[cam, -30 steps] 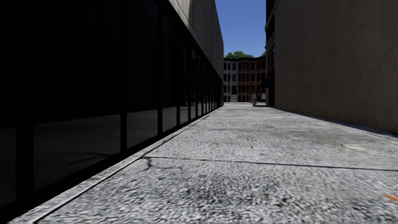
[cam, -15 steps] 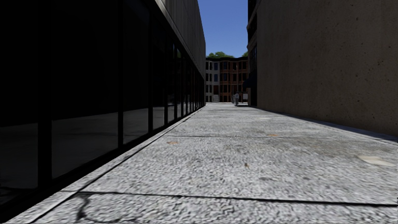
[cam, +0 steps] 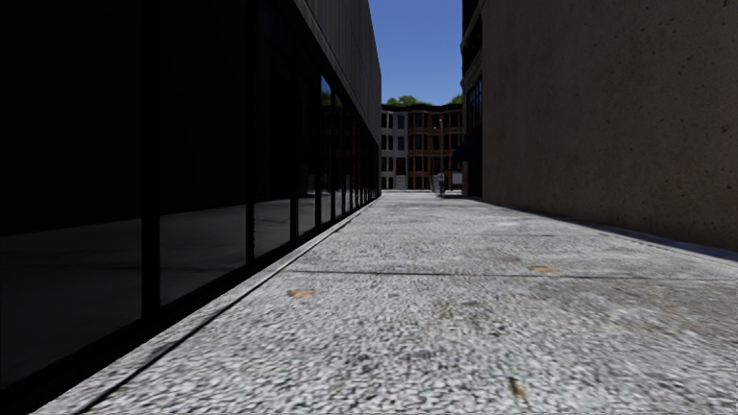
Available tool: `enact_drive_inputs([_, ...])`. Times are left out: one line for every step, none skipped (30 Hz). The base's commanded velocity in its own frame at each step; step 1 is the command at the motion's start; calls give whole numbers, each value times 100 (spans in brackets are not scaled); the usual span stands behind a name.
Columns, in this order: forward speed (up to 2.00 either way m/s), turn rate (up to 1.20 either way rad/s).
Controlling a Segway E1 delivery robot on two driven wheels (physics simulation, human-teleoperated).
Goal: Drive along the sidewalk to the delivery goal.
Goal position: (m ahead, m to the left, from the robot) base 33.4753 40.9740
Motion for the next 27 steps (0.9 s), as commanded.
enact_drive_inputs([194, 0])
enact_drive_inputs([194, 0])
enact_drive_inputs([194, 0])
enact_drive_inputs([194, 0])
enact_drive_inputs([194, 0])
enact_drive_inputs([194, 0])
enact_drive_inputs([194, 0])
enact_drive_inputs([194, 0])
enact_drive_inputs([194, 0])
enact_drive_inputs([194, 0])
enact_drive_inputs([194, 0])
enact_drive_inputs([194, 0])
enact_drive_inputs([194, 0])
enact_drive_inputs([194, -39])
enact_drive_inputs([194, -120])
enact_drive_inputs([194, -120])
enact_drive_inputs([194, -117])
enact_drive_inputs([194, 0])
enact_drive_inputs([194, 0])
enact_drive_inputs([194, 0])
enact_drive_inputs([194, 0])
enact_drive_inputs([194, 0])
enact_drive_inputs([194, 0])
enact_drive_inputs([194, 0])
enact_drive_inputs([194, 0])
enact_drive_inputs([194, 0])
enact_drive_inputs([194, 0])
